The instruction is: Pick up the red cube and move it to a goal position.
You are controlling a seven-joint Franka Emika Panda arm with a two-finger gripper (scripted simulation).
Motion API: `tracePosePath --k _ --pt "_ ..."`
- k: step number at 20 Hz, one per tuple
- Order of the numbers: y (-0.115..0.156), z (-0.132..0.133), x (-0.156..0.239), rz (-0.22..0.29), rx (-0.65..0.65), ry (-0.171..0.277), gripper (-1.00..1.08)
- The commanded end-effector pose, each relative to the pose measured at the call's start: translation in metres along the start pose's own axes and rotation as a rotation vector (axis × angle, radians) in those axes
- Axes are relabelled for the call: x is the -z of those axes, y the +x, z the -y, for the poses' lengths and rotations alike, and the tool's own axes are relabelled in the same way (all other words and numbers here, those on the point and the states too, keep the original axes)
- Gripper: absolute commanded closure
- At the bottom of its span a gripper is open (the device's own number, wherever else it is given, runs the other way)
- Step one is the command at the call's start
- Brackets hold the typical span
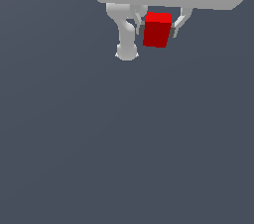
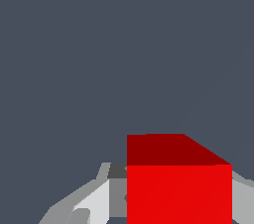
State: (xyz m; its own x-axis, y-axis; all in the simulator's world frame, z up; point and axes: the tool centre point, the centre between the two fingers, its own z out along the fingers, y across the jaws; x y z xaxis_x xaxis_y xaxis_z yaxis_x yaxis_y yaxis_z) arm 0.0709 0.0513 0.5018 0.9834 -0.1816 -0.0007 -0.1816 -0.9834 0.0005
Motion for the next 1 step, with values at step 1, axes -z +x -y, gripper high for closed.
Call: tracePosePath --k 1 --pt "0.0001 0.0001 0.0009 -0.001 0.0 0.0 1.08"
